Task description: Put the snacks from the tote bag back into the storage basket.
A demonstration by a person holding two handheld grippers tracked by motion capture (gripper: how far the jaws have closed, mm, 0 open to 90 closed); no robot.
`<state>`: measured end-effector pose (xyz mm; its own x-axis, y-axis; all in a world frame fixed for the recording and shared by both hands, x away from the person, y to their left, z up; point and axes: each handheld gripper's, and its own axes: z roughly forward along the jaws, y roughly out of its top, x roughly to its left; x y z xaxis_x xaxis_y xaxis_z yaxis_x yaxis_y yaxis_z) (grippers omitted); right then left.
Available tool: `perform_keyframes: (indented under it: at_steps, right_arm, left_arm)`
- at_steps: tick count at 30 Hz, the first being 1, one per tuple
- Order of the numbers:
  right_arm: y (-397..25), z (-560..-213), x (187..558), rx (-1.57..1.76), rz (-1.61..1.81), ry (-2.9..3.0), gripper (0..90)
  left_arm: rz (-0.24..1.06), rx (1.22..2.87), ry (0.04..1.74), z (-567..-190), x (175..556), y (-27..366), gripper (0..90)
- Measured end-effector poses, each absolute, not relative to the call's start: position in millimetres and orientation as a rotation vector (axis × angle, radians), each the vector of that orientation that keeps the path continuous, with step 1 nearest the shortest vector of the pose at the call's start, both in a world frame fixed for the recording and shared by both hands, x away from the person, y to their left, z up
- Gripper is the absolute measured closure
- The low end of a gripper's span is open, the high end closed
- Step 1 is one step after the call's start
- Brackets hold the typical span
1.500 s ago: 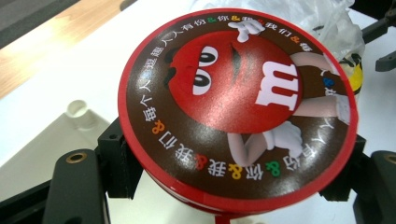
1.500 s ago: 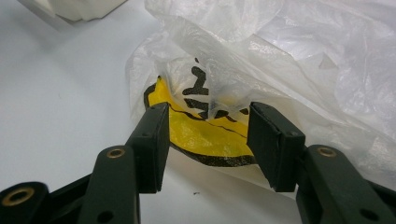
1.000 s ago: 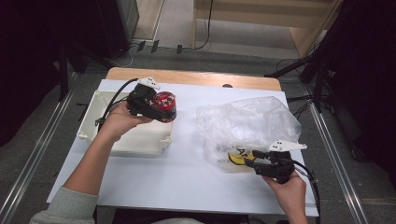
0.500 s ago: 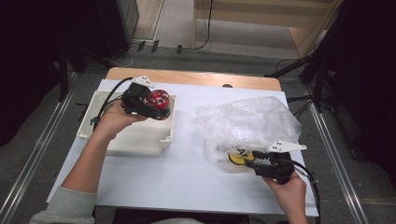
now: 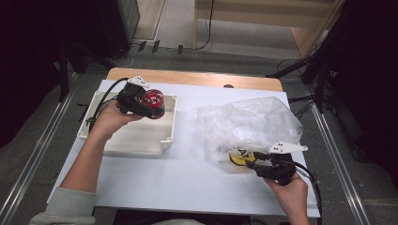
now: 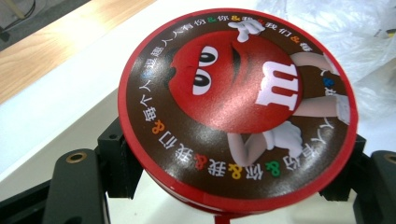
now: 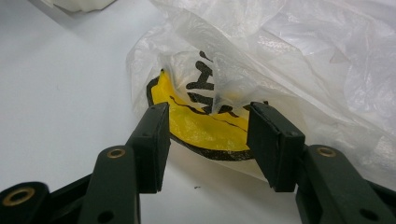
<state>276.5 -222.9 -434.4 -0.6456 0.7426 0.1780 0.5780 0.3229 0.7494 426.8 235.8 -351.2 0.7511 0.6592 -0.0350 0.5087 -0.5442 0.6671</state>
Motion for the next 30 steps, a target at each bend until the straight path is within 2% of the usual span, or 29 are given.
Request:
perform_keyframes:
  at_steps: [30]
  right_arm:
    - [-222,-435,275,1.205,1.214,2.390,50.7]
  left_arm:
    - [0.261,2.274,0.971,-395,449,242,26.0]
